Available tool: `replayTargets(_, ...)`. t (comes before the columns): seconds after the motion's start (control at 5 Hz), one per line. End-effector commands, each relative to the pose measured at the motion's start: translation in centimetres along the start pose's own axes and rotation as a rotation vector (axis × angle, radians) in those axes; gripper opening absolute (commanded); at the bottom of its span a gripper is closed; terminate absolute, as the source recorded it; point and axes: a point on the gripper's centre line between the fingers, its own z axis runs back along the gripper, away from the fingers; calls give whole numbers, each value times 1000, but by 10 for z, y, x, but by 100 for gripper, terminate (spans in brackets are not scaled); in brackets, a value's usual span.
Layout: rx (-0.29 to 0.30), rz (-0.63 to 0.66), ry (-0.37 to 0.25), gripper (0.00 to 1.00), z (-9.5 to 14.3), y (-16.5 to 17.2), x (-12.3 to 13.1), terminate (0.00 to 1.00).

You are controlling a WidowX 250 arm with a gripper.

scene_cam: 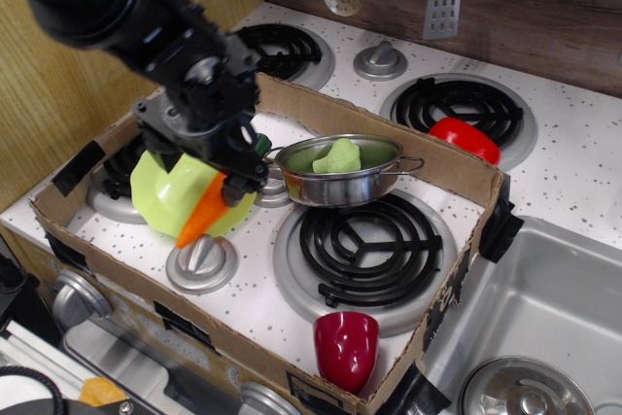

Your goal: Take carrot off plate

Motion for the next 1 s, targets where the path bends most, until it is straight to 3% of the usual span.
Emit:
replayTargets(0.0, -39, -50, -6, 100, -10, 7, 0, 0)
replayTargets(0.6, -70, -25, -20, 100, -21, -3, -4, 0)
replayTargets(0.8, -74, -28, -31, 0, -23, -5, -5, 0)
